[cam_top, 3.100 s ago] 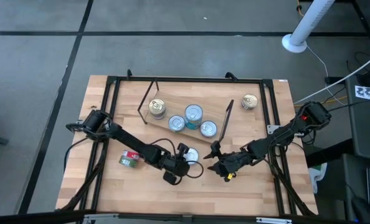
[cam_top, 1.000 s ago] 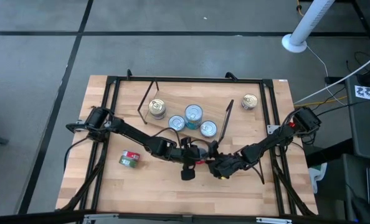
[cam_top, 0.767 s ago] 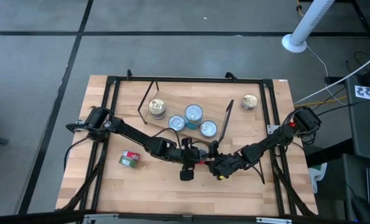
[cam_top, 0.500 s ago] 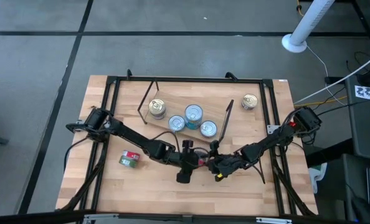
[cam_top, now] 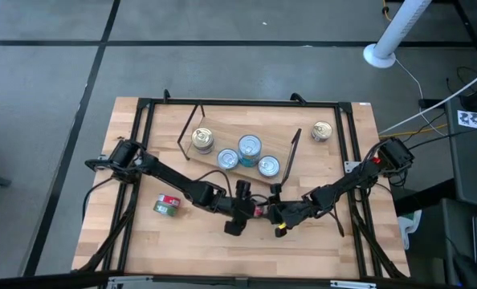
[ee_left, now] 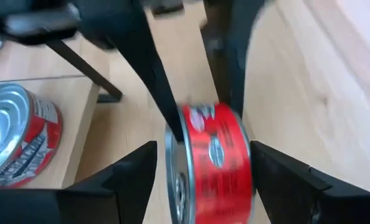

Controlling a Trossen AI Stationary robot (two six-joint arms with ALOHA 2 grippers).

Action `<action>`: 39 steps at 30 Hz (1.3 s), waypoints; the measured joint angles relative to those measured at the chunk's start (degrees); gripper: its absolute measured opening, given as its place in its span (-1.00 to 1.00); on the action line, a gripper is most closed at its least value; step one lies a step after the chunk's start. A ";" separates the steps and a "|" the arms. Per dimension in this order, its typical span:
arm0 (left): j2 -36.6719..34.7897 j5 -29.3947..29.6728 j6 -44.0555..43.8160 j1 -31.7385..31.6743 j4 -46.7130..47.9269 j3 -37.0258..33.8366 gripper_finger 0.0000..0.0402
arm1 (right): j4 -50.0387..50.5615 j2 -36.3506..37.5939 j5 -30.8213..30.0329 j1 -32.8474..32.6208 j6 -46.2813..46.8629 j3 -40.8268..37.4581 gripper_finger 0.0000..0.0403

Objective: Stack canned seafood by type on shelf
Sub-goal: Stack the red tuna can on top of the red tuna can on the shelf

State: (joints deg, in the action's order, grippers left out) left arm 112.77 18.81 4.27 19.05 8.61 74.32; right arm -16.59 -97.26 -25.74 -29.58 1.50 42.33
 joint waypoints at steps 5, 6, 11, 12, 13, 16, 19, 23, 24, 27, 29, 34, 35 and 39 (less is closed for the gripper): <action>0.04 0.08 1.84 0.09 3.64 0.00 0.13 | -0.42 0.02 -0.16 0.00 1.86 0.00 -0.34; 0.04 0.10 1.83 0.09 3.82 0.00 0.10 | -0.45 0.03 -0.17 0.00 2.53 0.00 -0.34; 0.07 1.02 1.82 0.15 4.36 0.00 -0.16 | -0.34 0.03 -0.73 0.02 2.77 0.00 -0.34; 0.07 1.07 1.80 0.15 4.36 0.00 -0.24 | -0.34 0.03 -0.78 0.02 2.80 0.00 -0.33; 0.07 1.19 1.62 0.15 4.36 0.00 -0.30 | -0.32 0.03 -0.81 0.02 2.86 0.00 -0.32; 0.07 1.28 1.44 0.13 4.34 0.00 -0.35 | -0.28 0.03 -1.06 0.02 2.80 0.00 -0.24; 0.07 1.24 1.84 0.15 4.28 0.00 -0.35 | -0.49 0.06 -0.68 0.02 2.80 0.00 -0.11; 0.13 1.26 1.84 0.10 4.56 0.72 -0.35 | -0.70 0.14 -0.57 -0.02 4.55 0.02 0.08; 0.14 1.29 1.85 0.09 4.63 1.09 -0.35 | -0.40 0.16 -0.54 -0.05 5.10 0.06 0.12; 0.15 1.36 3.01 0.09 4.94 2.64 -0.35 | 2.63 1.49 -0.04 -0.04 5.69 0.07 0.19; 0.15 1.48 4.60 0.11 6.42 3.85 -0.35 | 5.89 3.28 0.43 -0.06 5.75 0.07 0.21; 0.15 1.63 7.47 0.09 9.48 6.43 -0.35 | 14.87 9.47 2.20 -0.15 5.78 0.09 0.22; 0.15 1.63 8.02 0.09 9.53 6.88 -0.35 | 16.47 10.67 2.71 -0.13 5.77 0.09 0.22; 0.15 1.77 11.31 0.09 9.68 8.40 -0.33 | 23.30 16.28 6.17 -0.07 5.81 0.07 0.22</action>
State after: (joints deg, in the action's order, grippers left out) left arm 112.92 20.58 15.59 19.14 18.29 82.72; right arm 6.72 -80.98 -19.57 -29.65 7.30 42.39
